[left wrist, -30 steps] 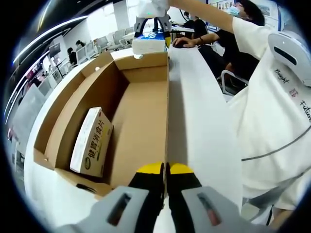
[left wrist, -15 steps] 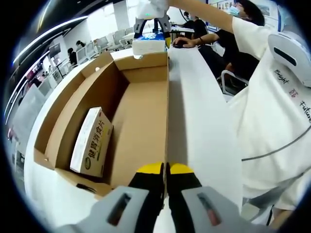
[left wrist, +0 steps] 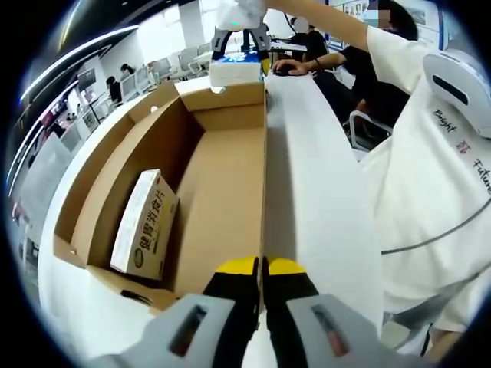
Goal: Operate the shoe box by opening the lid, removing the specified soft item, and placing it in the target area until the item is outside and the box remains undamaged.
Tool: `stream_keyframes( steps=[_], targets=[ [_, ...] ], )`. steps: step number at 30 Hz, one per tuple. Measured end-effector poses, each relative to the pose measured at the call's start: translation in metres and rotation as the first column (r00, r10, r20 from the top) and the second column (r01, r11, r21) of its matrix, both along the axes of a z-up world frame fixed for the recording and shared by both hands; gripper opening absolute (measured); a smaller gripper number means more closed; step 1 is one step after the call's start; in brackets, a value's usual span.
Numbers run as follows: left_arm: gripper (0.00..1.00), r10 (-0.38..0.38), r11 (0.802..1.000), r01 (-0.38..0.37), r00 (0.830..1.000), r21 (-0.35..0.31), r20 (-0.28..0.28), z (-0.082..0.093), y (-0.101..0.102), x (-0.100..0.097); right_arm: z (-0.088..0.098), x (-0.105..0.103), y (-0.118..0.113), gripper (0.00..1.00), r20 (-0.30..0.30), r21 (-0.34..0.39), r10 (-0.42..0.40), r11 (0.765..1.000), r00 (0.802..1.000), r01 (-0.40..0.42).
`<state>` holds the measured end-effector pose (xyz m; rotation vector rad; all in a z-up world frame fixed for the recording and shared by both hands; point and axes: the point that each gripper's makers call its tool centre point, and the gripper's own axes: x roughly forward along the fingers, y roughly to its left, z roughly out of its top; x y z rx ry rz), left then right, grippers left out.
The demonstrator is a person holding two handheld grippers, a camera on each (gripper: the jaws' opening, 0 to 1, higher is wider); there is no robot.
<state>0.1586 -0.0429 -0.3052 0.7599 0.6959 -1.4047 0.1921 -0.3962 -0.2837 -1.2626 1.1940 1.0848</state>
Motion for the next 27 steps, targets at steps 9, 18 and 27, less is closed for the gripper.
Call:
stream_keyframes(
  steps=[9, 18, 27],
  targets=[
    [0.01, 0.0, 1.0, 0.0, 1.0, -0.002, 0.001, 0.0001, 0.0002, 0.0002, 0.0009, -0.0015, -0.0003, 0.74, 0.004, 0.011, 0.012, 1.0, 1.0, -0.012],
    [0.02, 0.002, 1.0, -0.002, 1.0, -0.002, 0.002, -0.0001, 0.0, 0.0, 0.0007, -0.0006, -0.0012, 0.74, 0.011, 0.008, -0.067, 0.998, 0.998, 0.067],
    [0.02, 0.001, 1.0, -0.001, 1.0, -0.005, 0.004, 0.0004, -0.0003, 0.0002, 0.0012, 0.0004, -0.0013, 0.74, 0.009, 0.007, -0.039, 0.999, 0.999, 0.039]
  ],
)
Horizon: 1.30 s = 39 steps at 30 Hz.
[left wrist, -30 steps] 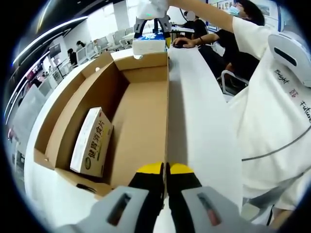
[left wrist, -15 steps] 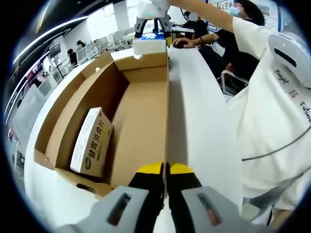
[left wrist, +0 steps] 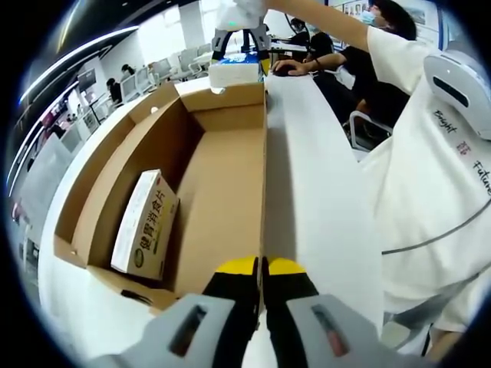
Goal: Operate the shoe box by opening the lid, removing the specified soft item, and placing it in the target area until the item is outside and the box remains undamaged.
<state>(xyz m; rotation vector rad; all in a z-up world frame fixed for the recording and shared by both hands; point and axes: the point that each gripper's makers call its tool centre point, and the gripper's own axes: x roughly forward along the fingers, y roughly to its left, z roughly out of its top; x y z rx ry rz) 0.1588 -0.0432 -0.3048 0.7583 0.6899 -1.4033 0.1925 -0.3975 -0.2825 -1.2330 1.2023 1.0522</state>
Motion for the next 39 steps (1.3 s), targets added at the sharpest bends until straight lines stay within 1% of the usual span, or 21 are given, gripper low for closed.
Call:
stream_keyframes(
  steps=[6, 8, 18, 20, 22, 26, 28, 30, 35, 38, 39],
  targets=[
    [0.02, -0.001, 1.0, 0.001, 1.0, 0.0, 0.0, 0.0, 0.0, 0.0, 0.001, 0.001, 0.0, 0.75, 0.006, 0.002, -0.012, 1.0, 1.0, 0.012],
    [0.02, -0.001, 1.0, 0.001, 1.0, 0.001, -0.001, 0.0, 0.0, 0.001, 0.003, 0.002, 0.001, 0.75, 0.019, 0.01, -0.025, 1.0, 1.0, 0.025],
    [0.02, 0.0, 1.0, 0.0, 1.0, 0.003, -0.001, 0.0, 0.0, 0.001, 0.006, 0.004, 0.001, 0.74, 0.038, 0.02, -0.03, 0.999, 0.999, 0.029],
    [0.02, 0.0, 1.0, 0.0, 1.0, 0.003, -0.002, 0.0, 0.0, 0.001, 0.008, 0.005, 0.002, 0.75, 0.048, 0.032, -0.025, 0.999, 0.999, 0.023],
    [0.01, -0.001, 1.0, 0.001, 1.0, 0.003, -0.004, 0.0, 0.0, 0.001, 0.01, 0.006, 0.005, 0.76, 0.056, 0.068, -0.043, 0.997, 0.997, 0.039],
    [0.01, 0.0, 1.0, 0.0, 1.0, 0.002, -0.005, 0.0, -0.001, 0.001, 0.012, 0.006, 0.006, 0.77, 0.069, 0.053, -0.021, 0.998, 0.997, 0.017],
    [0.01, 0.0, 1.0, 0.0, 1.0, 0.002, -0.003, 0.0, -0.001, 0.001, 0.012, 0.004, 0.008, 0.76, 0.072, 0.043, 0.004, 0.999, 0.997, -0.007],
    [0.01, 0.0, 1.0, 0.0, 1.0, 0.003, -0.004, 0.0, -0.001, 0.001, 0.011, 0.006, 0.007, 0.77, 0.083, 0.024, 0.02, 0.999, 0.996, -0.022],
    [0.02, 0.002, 1.0, -0.002, 1.0, 0.001, -0.001, 0.0, -0.001, 0.001, 0.014, 0.006, 0.008, 0.76, 0.097, 0.022, 0.025, 0.999, 0.995, -0.028],
    [0.02, 0.001, 1.0, -0.001, 1.0, -0.001, -0.001, 0.0, 0.0, 0.001, 0.015, 0.003, 0.004, 0.76, 0.112, -0.006, 0.037, 0.999, 0.993, -0.037],
    [0.02, 0.0, 1.0, 0.0, 1.0, -0.001, -0.002, 0.0, 0.0, 0.001, 0.016, 0.003, 0.004, 0.76, 0.114, -0.004, 0.04, 0.999, 0.993, -0.039]
  ],
)
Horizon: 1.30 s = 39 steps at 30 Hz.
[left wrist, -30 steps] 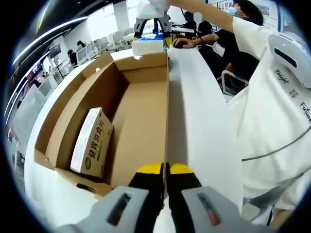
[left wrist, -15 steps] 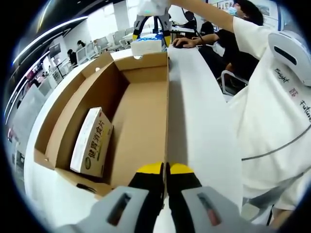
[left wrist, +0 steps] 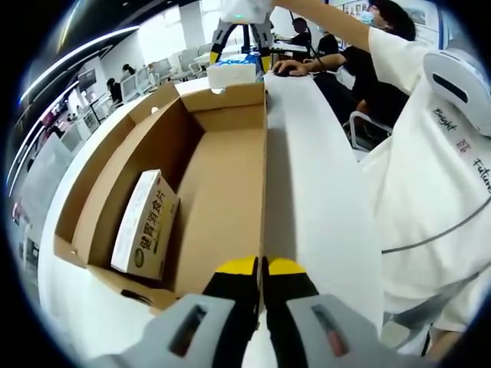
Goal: Operate the shoe box by opening the lid, removing the specified soft item, and placing it in the target area until the item is outside and the box remains undamaged.
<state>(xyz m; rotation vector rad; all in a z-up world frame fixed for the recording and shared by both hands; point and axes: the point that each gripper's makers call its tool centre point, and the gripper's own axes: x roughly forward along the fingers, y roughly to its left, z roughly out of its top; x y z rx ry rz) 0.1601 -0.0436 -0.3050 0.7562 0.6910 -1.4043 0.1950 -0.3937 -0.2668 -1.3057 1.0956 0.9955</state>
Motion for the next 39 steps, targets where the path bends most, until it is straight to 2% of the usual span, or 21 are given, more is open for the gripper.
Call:
stream_keyframes(
  steps=[13, 19, 26, 31, 35, 37, 39],
  targets=[
    [0.02, 0.003, 1.0, -0.003, 1.0, 0.002, 0.005, 0.0, 0.0, -0.001, 0.012, -0.009, 0.013, 0.74, 0.048, 0.052, 0.038, 0.998, 0.998, -0.041],
    [0.02, 0.003, 1.0, -0.002, 1.0, -0.003, 0.007, 0.0, 0.001, -0.001, 0.023, -0.011, 0.024, 0.72, 0.041, 0.139, 0.025, 0.99, 0.999, -0.031],
    [0.02, 0.001, 1.0, -0.001, 1.0, -0.004, 0.006, 0.001, 0.001, 0.0, 0.029, -0.013, 0.034, 0.71, 0.057, 0.169, 0.047, 0.984, 0.997, -0.056],
    [0.02, -0.001, 1.0, 0.002, 1.0, -0.005, 0.004, 0.001, 0.001, 0.0, 0.036, -0.013, 0.047, 0.65, 0.063, 0.266, 0.01, 0.964, 0.998, -0.026],
    [0.01, -0.002, 1.0, 0.002, 1.0, -0.003, 0.004, 0.0, 0.0, 0.0, 0.043, -0.016, 0.048, 0.63, 0.086, 0.295, 0.015, 0.955, 0.996, -0.039],
    [0.02, -0.001, 1.0, 0.001, 1.0, -0.002, 0.005, 0.0, 0.0, 0.0, 0.05, -0.016, 0.055, 0.62, 0.104, 0.356, 0.012, 0.933, 0.994, -0.049],
    [0.02, 0.0, 1.0, 0.0, 1.0, -0.001, 0.006, 0.0, 0.0, 0.0, 0.061, -0.015, 0.064, 0.6, 0.135, 0.432, 0.007, 0.899, 0.991, -0.065]
  ],
)
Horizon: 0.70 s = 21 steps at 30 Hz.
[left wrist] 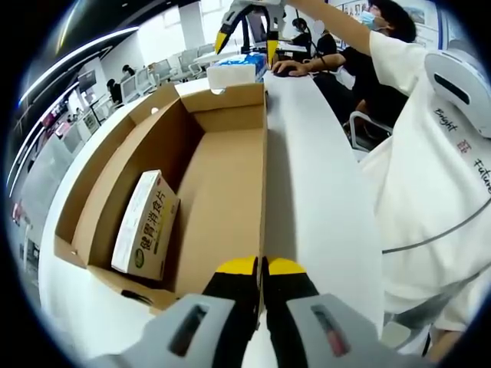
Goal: Operate the shoe box by opening the lid, removing the specified soft item, and placing it in the target area until the item is outside and the box remains undamaged.
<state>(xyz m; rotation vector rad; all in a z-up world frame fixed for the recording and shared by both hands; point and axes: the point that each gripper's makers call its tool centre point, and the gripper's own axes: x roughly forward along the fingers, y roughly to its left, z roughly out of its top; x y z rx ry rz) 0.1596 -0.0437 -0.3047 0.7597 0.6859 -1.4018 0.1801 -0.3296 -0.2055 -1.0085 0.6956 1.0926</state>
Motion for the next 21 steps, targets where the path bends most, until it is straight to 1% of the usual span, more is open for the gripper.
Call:
stream_keyframes(
  steps=[1, 2, 3, 4, 6, 7, 8, 10, 12, 16, 18, 19, 20, 21],
  targets=[
    [0.02, 0.0, 1.0, 0.0, 1.0, 0.0, 0.0, 0.0, 0.0, 0.0, 0.006, 0.0, 0.006, 0.6, 0.011, 0.06, 0.002, 0.998, 1.0, -0.003],
    [0.02, 0.0, 1.0, 0.0, 1.0, 0.0, 0.0, 0.0, 0.0, 0.0, 0.01, 0.0, 0.009, 0.6, 0.024, 0.086, 0.007, 0.996, 1.0, -0.009],
    [0.02, 0.0, 1.0, 0.0, 1.0, -0.001, 0.0, 0.0, 0.0, 0.0, 0.019, 0.006, 0.014, 0.59, 0.082, 0.139, 0.007, 0.99, 0.997, -0.018],
    [0.02, 0.0, 1.0, 0.0, 1.0, -0.002, 0.0, 0.0, 0.0, 0.0, 0.023, 0.008, 0.017, 0.59, 0.1, 0.172, -0.004, 0.985, 0.995, -0.013],
    [0.02, 0.0, 1.0, 0.0, 1.0, -0.001, -0.001, 0.0, 0.0, 0.0, 0.031, 0.01, 0.022, 0.59, 0.113, 0.243, -0.017, 0.97, 0.993, -0.011],
    [0.02, 0.0, 1.0, 0.0, 1.0, -0.001, -0.001, 0.0, 0.0, 0.0, 0.038, 0.013, 0.026, 0.59, 0.142, 0.29, -0.03, 0.957, 0.989, -0.012],
    [0.02, 0.0, 1.0, 0.0, 1.0, 0.0, -0.001, 0.0, 0.0, 0.0, 0.04, 0.015, 0.026, 0.58, 0.153, 0.315, -0.045, 0.949, 0.987, -0.005],
    [0.02, -0.001, 1.0, 0.001, 1.0, -0.001, -0.002, 0.0, 0.0, 0.001, 0.033, 0.016, 0.02, 0.57, 0.141, 0.283, -0.047, 0.959, 0.989, 0.005],
    [0.02, -0.001, 1.0, 0.001, 1.0, 0.0, -0.001, 0.0, 0.0, 0.001, 0.028, 0.017, 0.019, 0.57, 0.149, 0.282, -0.05, 0.959, 0.988, 0.006],
    [0.02, 0.001, 1.0, -0.001, 1.0, -0.002, -0.002, 0.0, 0.0, 0.001, 0.029, 0.021, 0.021, 0.58, 0.164, 0.311, -0.071, 0.95, 0.984, 0.016],
    [0.02, 0.001, 1.0, -0.001, 1.0, -0.002, -0.002, 0.0, 0.0, 0.001, 0.037, 0.026, 0.025, 0.58, 0.193, 0.372, -0.099, 0.928, 0.976, 0.02],
    [0.02, 0.001, 1.0, -0.001, 1.0, -0.001, -0.002, 0.0, 0.0, 0.001, 0.042, 0.028, 0.026, 0.58, 0.206, 0.409, -0.115, 0.912, 0.972, 0.022],
    [0.02, 0.001, 1.0, -0.001, 1.0, -0.001, -0.002, 0.0, 0.0, 0.001, 0.045, 0.029, 0.027, 0.59, 0.202, 0.437, -0.131, 0.899, 0.971, 0.03],
    [0.02, 0.001, 1.0, -0.001, 1.0, -0.002, -0.002, 0.0, 0.0, 0.001, 0.051, 0.031, 0.028, 0.58, 0.187, 0.49, -0.165, 0.87, 0.968, 0.054]
  ],
)
